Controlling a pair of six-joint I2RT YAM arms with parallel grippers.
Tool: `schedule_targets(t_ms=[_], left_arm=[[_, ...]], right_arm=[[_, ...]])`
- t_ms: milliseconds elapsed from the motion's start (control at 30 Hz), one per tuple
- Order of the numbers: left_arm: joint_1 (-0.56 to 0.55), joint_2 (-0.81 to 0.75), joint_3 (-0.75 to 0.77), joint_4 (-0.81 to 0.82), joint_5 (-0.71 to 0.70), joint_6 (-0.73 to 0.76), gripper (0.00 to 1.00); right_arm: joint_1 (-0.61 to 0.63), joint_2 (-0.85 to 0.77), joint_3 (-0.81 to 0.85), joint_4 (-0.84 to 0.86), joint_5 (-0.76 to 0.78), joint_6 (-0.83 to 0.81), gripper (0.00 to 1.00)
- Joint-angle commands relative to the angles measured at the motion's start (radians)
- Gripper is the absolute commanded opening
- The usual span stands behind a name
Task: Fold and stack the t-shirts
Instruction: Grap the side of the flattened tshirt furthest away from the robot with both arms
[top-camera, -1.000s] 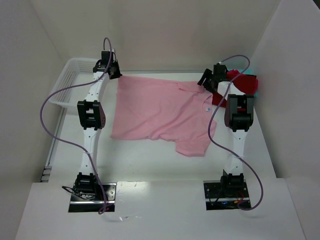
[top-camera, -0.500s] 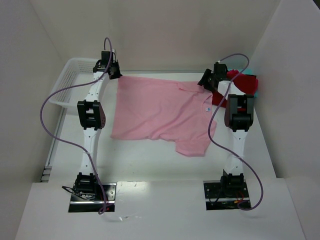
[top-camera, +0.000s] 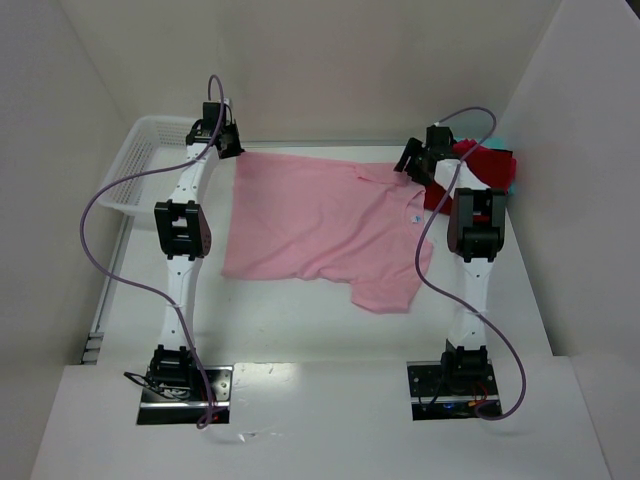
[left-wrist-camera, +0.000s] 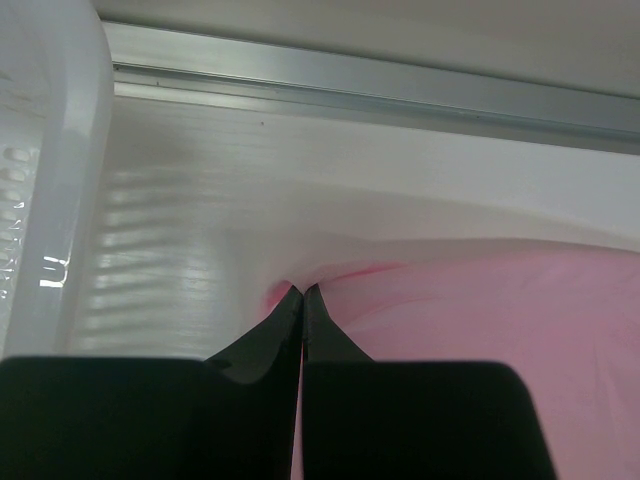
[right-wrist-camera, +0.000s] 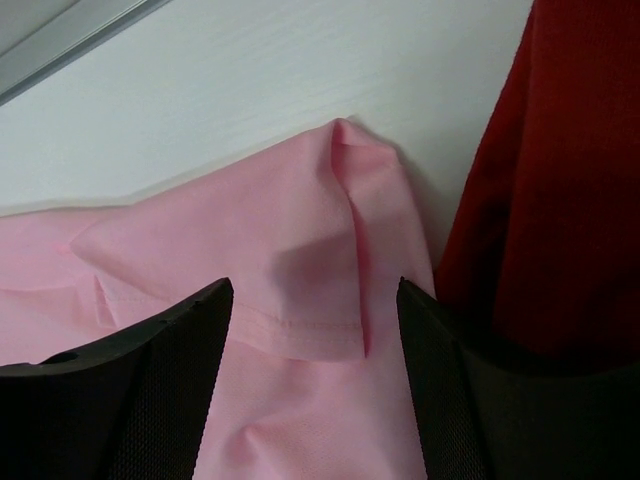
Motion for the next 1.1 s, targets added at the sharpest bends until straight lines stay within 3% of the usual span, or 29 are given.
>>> schedule_targets(t_ms=[0, 100, 233, 467, 633, 767, 833, 867, 1067], left_arm=[[0.007, -0.009, 0.041, -0.005, 0.011, 0.013, 0.0], [0.007, -0.009, 0.041, -0.005, 0.011, 0.013, 0.0], [0.007, -0.009, 0.041, -0.005, 0.011, 0.013, 0.0], [0.007, -0.009, 0.041, -0.005, 0.011, 0.013, 0.0], [0.007, -0.009, 0.041, -0.005, 0.011, 0.013, 0.0], [0.007, -0.009, 0.041, -0.005, 0.011, 0.013, 0.0], [0.007, -0.009, 0.041, -0.005, 0.011, 0.013, 0.0], [0.007, -0.009, 0.041, -0.005, 0.011, 0.013, 0.0], [0.017, -0.018, 0.041, -0.014, 0.011, 0.022, 0.0]], right_arm=[[0.007, 0.016, 0.065, -0.039, 0.043, -0.038, 0.73], [0.007, 0.028, 0.077, -0.039, 0.044, -0.038, 0.71], [0.016, 0.048, 0.077, -0.039, 0.025, -0.029, 0.61], [0.034, 0.079, 0.108, -0.039, 0.005, -0.018, 0.58], [0.034, 0.099, 0.126, -0.039, 0.005, -0.007, 0.4], [0.034, 0.128, 0.181, -0.075, -0.004, -0.007, 0.14], [0.034, 0.128, 0.192, -0.076, 0.007, 0.002, 0.09], [0.034, 0.128, 0.192, -0.076, 0.017, 0.002, 0.02], [0.034, 0.087, 0.292, -0.115, 0.041, 0.013, 0.0]])
